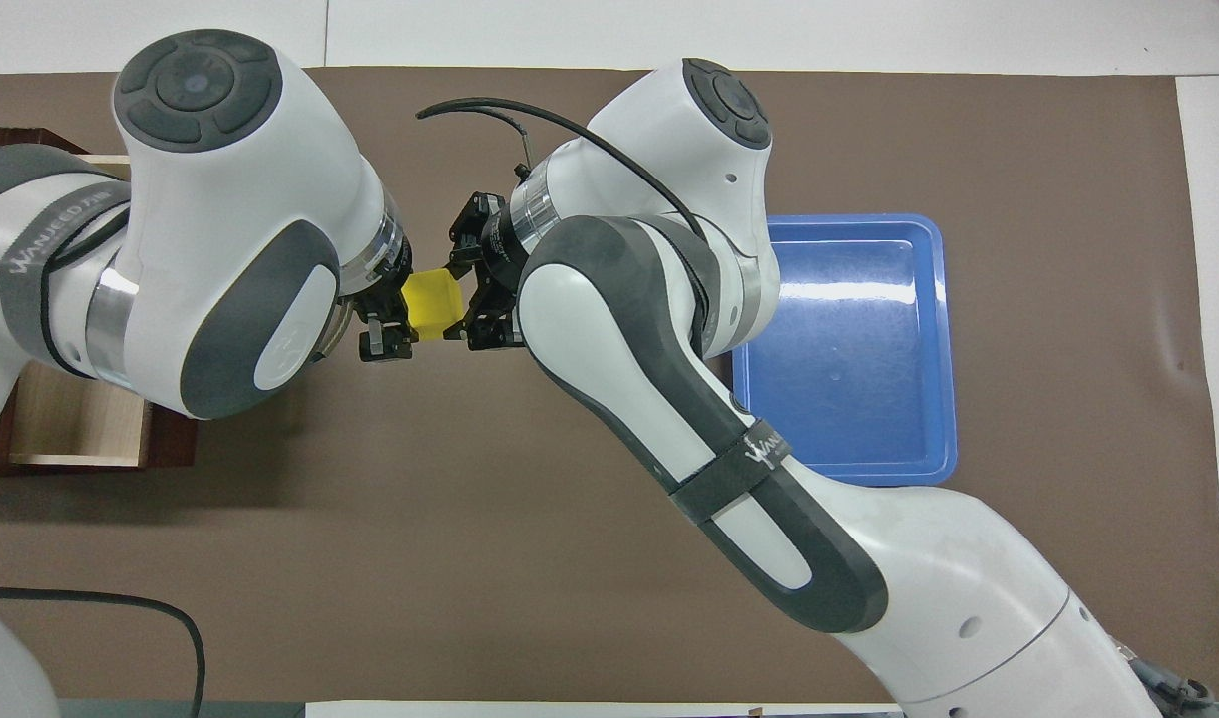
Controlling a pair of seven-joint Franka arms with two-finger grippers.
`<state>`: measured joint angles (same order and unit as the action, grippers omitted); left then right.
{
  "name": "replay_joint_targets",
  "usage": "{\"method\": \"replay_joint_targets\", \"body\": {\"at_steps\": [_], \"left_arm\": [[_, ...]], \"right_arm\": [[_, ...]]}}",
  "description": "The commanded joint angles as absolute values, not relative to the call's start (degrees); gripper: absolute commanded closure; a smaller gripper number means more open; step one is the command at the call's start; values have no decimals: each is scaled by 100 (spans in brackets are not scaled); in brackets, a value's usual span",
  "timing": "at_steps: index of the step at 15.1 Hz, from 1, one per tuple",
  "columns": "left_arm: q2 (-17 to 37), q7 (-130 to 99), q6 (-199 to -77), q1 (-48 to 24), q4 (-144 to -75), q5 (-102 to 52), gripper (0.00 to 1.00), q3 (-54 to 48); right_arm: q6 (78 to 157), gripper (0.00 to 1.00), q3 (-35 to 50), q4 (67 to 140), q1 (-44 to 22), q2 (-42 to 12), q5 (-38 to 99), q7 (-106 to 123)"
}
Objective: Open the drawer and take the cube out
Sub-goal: 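Close the right gripper on the yellow cube beside the left gripper, then carry the cube toward the tray with the right gripper while the left gripper withdraws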
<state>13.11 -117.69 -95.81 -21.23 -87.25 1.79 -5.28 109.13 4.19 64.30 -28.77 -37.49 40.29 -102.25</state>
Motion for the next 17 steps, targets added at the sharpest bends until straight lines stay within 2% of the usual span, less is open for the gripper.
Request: {"method": "replay_joint_targets", "body": {"at_steps": [1,4,5,9,11,15,17], "left_arm": [[854,-11259,-10096,-1855,-9613,533,0,-466],[450,-10875,-10792,-1601,-10597,1509,0,-466],[344,-10568,-10828,-1478,-10817,1607,0,-466],[299,-10099,-11441,-810,-11345,2309,0,-466],[308,-9775,-11671,-573,-11452,2417,0,-466],[369,-9248,-11953,-80,-11417,2408,0,-475],[387,-8748,-12023,209,-11373,2408,0,-475]], "right_arm": [[10740,100,510,6302,-2716,-3779,3964,-10354],[10653,100,510,6302,-2594,-3753,3981,-10319],[10400,100,510,6310,-2419,-3701,3999,-10197],[9599,100,475,6775,-1532,-3236,4096,-9642],[9519,100,440,7414,-1171,-2797,4008,-9301],[9562,100,290,9347,-337,-1716,3999,-7739],[9632,100,273,10034,-36,-1460,3990,-7061]]}}
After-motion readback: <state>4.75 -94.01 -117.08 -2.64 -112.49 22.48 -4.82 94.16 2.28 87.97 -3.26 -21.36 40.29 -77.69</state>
